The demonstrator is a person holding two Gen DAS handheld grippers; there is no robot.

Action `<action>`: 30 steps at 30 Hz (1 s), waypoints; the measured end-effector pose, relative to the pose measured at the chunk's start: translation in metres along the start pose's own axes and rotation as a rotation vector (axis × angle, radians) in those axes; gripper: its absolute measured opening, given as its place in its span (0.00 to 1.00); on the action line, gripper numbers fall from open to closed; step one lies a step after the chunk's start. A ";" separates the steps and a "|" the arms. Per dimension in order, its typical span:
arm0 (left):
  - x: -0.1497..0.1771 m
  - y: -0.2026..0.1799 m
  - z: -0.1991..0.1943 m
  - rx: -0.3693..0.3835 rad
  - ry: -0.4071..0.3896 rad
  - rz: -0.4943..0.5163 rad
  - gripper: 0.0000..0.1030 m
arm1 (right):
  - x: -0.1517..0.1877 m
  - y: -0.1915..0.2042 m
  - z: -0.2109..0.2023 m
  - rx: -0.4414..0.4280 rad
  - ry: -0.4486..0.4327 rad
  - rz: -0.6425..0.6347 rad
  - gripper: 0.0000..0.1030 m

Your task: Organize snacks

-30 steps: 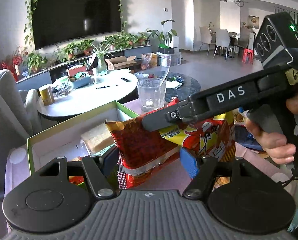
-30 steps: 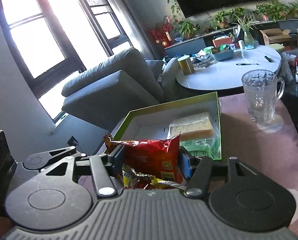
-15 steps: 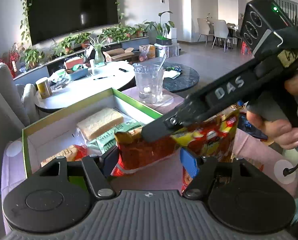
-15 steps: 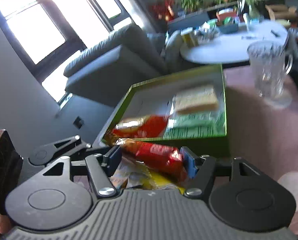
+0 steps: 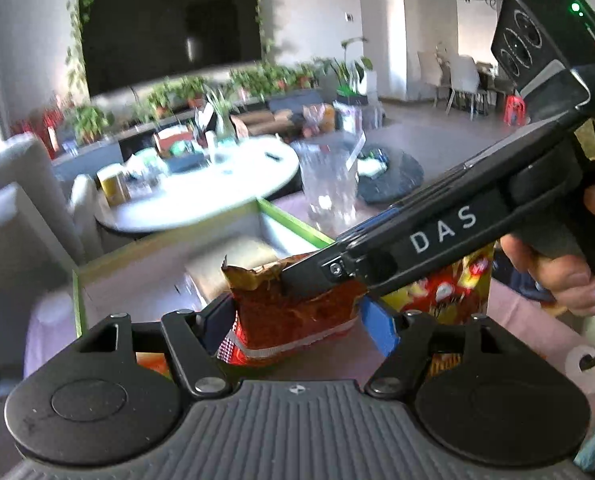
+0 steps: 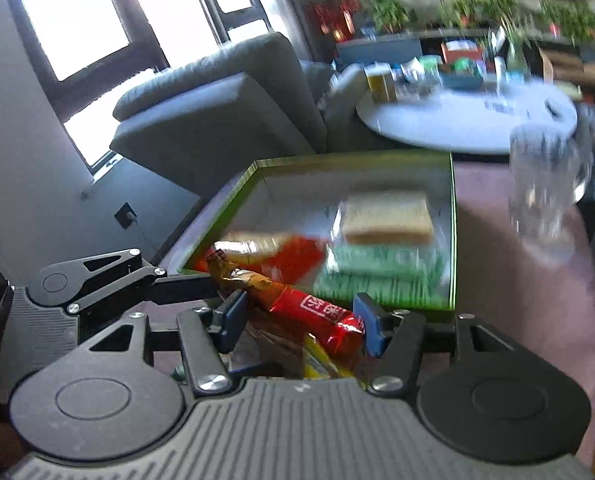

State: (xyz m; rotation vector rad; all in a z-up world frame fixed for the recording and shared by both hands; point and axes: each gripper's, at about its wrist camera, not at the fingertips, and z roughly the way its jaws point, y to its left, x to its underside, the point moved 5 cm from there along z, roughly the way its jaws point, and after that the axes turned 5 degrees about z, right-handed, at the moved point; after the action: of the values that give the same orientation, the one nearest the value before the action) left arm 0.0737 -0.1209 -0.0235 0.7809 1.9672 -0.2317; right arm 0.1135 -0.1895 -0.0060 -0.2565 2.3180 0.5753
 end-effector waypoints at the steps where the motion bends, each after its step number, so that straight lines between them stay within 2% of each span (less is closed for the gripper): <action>1: -0.004 0.001 -0.003 -0.006 -0.014 0.002 0.65 | -0.005 0.004 -0.003 0.003 -0.018 -0.020 0.49; 5: -0.014 0.008 -0.007 -0.035 -0.046 -0.013 0.65 | -0.019 0.019 -0.012 0.011 -0.087 -0.071 0.49; 8: -0.017 0.018 -0.006 -0.040 -0.050 -0.068 0.65 | -0.023 0.023 -0.012 0.024 -0.113 -0.094 0.48; 12: -0.020 0.028 -0.002 -0.047 -0.048 -0.100 0.64 | -0.027 0.019 -0.004 0.017 -0.106 -0.085 0.48; 14: -0.025 0.029 0.001 -0.013 -0.056 -0.103 0.56 | -0.030 0.016 -0.002 0.005 -0.104 -0.074 0.48; 16: -0.030 0.029 0.005 0.017 -0.056 -0.120 0.57 | -0.034 0.018 -0.001 -0.049 -0.092 -0.063 0.47; 18: -0.034 0.032 0.015 0.005 -0.048 -0.117 0.56 | -0.039 0.019 0.002 -0.071 -0.085 -0.064 0.47; 21: -0.025 0.042 0.022 -0.051 -0.003 -0.130 0.54 | -0.047 0.013 0.005 0.022 -0.127 -0.097 0.47; 22: -0.019 0.046 0.018 -0.040 -0.011 -0.139 0.54 | -0.047 0.005 0.001 0.061 -0.145 -0.072 0.47; 25: 0.005 0.055 0.007 -0.012 0.003 -0.183 0.58 | -0.030 -0.023 -0.017 0.050 -0.167 0.033 0.47; 28: 0.029 0.053 0.004 0.007 0.051 -0.207 0.65 | 0.007 -0.033 -0.019 0.032 -0.111 0.069 0.47; 30: 0.039 0.048 0.006 0.039 0.071 -0.209 0.67 | 0.033 -0.034 -0.015 0.050 -0.074 0.075 0.47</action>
State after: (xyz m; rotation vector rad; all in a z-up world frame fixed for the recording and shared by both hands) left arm 0.0948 -0.0702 -0.0520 0.6154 2.1182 -0.3722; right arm 0.0920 -0.2270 -0.0303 -0.1237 2.2742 0.5540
